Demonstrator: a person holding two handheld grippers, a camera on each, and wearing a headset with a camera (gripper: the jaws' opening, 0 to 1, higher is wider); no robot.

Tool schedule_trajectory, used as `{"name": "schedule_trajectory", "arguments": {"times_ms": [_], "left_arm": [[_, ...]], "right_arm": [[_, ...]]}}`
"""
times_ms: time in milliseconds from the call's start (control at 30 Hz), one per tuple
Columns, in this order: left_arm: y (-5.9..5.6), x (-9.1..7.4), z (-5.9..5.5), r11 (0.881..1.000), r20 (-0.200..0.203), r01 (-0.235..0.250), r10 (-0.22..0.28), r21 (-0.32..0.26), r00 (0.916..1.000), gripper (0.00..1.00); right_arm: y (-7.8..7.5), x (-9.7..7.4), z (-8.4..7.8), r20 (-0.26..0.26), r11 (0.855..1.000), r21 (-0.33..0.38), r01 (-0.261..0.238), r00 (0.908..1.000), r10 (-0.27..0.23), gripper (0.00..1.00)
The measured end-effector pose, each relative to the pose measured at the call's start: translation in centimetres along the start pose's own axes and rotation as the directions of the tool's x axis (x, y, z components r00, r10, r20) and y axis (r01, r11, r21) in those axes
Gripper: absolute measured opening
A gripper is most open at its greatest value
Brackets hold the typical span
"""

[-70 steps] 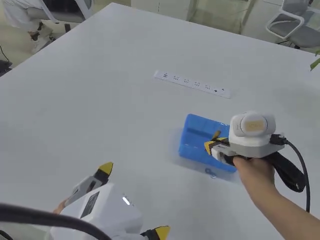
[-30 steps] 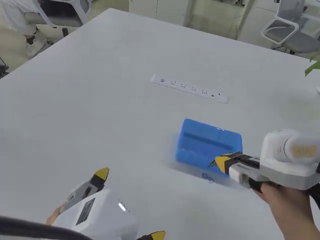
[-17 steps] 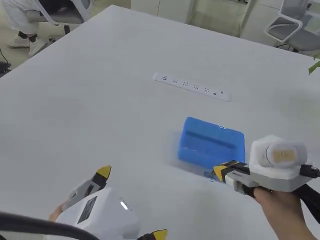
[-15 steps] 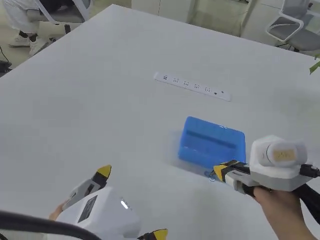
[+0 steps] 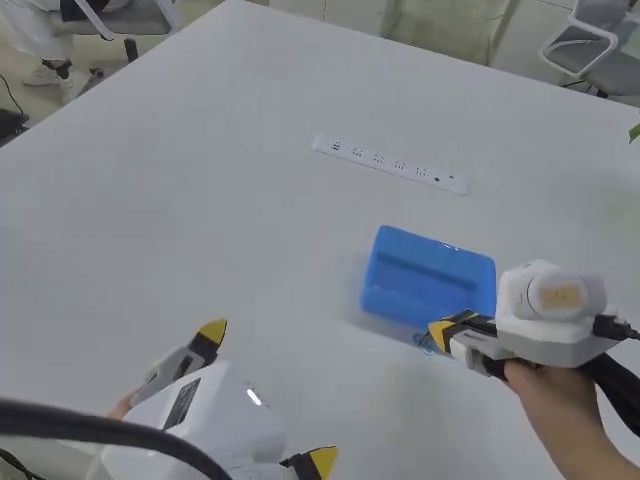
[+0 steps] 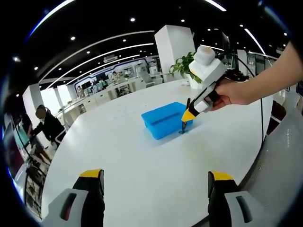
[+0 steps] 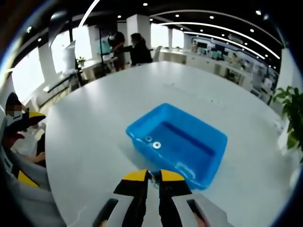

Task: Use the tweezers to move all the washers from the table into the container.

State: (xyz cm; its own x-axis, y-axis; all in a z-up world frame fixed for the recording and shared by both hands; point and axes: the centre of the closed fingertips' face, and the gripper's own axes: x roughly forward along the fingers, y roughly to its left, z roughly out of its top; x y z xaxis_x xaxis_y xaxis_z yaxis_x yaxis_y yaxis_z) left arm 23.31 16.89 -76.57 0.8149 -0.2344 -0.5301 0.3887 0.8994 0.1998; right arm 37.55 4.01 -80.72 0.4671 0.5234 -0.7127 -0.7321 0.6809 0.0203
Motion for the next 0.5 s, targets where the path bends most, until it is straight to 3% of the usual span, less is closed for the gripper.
{"name": "schedule_trajectory", "arguments": {"times_ms": [500], "left_arm": [[0.04, -0.06, -0.01, 1.0, 0.0, -0.004, 0.004, 0.002, 1.0, 0.92]], "right_arm": [[-0.26, 0.74, 0.51, 0.0, 0.999, 0.043, 0.001, 1.0, -0.001, 0.04]]}}
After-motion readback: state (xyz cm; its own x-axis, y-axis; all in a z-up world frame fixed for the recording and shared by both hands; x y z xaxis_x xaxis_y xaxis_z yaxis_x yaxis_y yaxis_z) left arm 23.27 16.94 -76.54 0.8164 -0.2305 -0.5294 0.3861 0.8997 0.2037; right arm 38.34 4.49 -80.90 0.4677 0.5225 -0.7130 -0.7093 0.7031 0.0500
